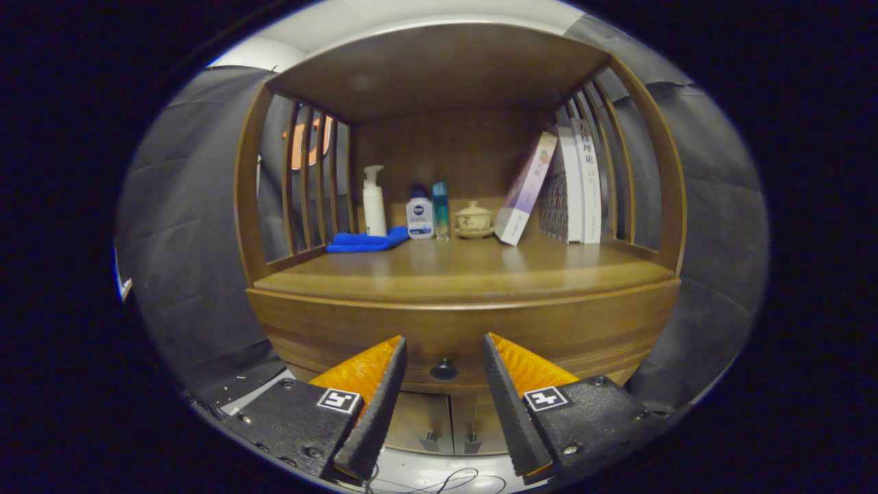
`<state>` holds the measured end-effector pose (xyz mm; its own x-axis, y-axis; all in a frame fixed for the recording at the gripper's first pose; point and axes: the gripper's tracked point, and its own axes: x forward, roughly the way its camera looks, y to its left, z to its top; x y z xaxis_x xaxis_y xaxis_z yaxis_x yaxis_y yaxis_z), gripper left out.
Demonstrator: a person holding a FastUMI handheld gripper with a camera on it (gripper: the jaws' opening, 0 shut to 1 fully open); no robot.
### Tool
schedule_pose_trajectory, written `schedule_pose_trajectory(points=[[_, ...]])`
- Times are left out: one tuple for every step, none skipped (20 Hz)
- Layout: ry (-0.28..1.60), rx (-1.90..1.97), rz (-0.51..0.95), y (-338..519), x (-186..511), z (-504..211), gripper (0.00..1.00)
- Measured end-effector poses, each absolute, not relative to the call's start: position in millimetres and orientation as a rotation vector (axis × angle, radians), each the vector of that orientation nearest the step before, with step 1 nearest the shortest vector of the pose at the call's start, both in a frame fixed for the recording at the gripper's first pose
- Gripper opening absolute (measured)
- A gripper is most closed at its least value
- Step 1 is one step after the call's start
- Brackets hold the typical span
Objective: Pull open the drawer, take out the items inside it, and place them on the countertop above the cabinet.
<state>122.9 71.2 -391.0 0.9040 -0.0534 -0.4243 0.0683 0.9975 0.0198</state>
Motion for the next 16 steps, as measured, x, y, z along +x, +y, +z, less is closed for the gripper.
schedule_pose_trajectory(points=[[0.448, 0.046, -0.064, 71, 128, -402, 0.72], [0.460, 0.052, -0.066, 71, 130, -410, 0.69], [0.471, 0.055, -0.074, 69, 133, -417, 0.66], [0.476, 0.054, -0.079, 69, 137, -421, 0.63], [0.483, 0.047, -0.092, 67, 139, -427, 0.60], [0.487, 0.045, -0.094, 68, 141, -430, 0.56], [0.497, 0.042, -0.105, 69, 142, -436, 0.51], [0.506, 0.042, -0.106, 70, 145, -440, 0.48], [0.512, 0.041, -0.109, 71, 146, -444, 0.45], [0.513, 0.039, -0.115, 71, 147, -445, 0.41], [0.505, 0.044, -0.125, 71, 147, -445, 0.37], [0.495, 0.043, -0.137, 71, 149, -446, 0.35], [0.481, 0.024, -0.156, 69, 149, -447, 0.34], [0.470, 0.009, -0.160, 67, 149, -447, 0.33], [0.468, 0.007, -0.167, 68, 148, -447, 0.31], [0.472, 0.023, -0.169, 70, 148, -447, 0.28]])
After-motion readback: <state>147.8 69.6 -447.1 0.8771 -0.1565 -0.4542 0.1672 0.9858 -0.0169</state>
